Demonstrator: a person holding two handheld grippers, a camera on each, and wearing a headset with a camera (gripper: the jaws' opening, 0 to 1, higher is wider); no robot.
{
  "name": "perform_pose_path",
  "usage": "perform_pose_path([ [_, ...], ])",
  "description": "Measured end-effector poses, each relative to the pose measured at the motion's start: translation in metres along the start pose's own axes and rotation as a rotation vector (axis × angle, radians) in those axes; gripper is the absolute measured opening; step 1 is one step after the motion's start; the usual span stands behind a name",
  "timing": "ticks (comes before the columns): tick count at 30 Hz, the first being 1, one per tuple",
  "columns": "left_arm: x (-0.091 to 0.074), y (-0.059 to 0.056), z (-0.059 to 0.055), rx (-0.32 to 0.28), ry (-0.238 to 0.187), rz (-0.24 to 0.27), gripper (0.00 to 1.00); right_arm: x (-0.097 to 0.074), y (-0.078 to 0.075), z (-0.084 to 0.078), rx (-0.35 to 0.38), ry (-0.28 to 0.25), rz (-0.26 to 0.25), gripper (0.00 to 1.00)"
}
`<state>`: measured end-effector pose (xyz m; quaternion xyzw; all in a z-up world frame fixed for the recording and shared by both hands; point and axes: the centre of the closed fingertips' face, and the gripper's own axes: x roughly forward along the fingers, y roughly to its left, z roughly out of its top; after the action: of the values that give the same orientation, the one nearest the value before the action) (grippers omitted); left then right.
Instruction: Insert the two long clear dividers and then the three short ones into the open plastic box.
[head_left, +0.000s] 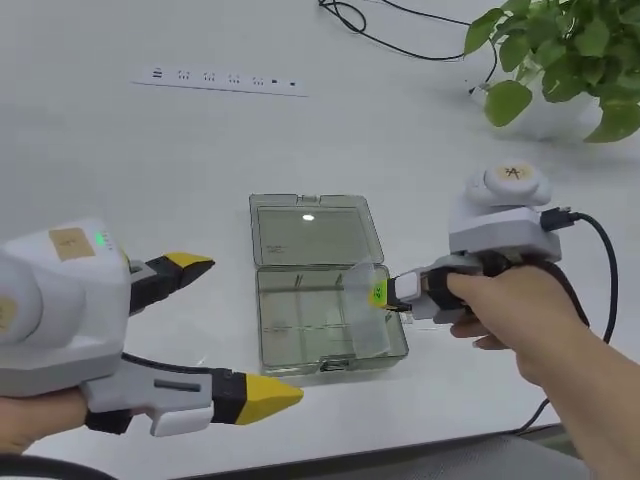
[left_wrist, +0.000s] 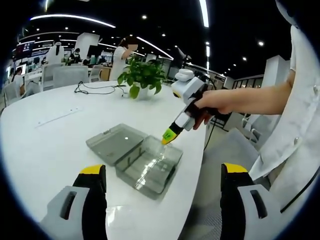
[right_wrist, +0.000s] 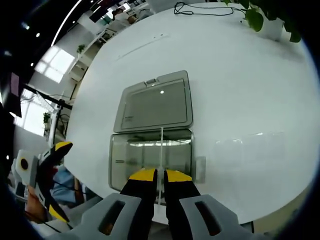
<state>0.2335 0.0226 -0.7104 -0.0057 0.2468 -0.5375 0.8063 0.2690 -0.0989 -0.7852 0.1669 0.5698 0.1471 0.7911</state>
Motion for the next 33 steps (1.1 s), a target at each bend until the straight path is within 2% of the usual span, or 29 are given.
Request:
perform_pose_path([
  [14, 0.0, 0.0, 0.0, -0.005, -0.002, 0.002, 0.97, 0.003, -0.006, 0.005, -0.056, 0.015, -0.023, 0.07],
  [26, 0.001, 0.001, 0.0, -0.005, -0.001, 0.0, 0.97, 0.007, 0.0, 0.005, -0.141, 0.032, -0.027, 0.07],
  [33, 0.0, 0.001, -0.001, -0.007, 0.001, 0.002, 0.97, 0.014, 0.005, 0.003, -0.166, 0.038, -0.005, 0.08],
])
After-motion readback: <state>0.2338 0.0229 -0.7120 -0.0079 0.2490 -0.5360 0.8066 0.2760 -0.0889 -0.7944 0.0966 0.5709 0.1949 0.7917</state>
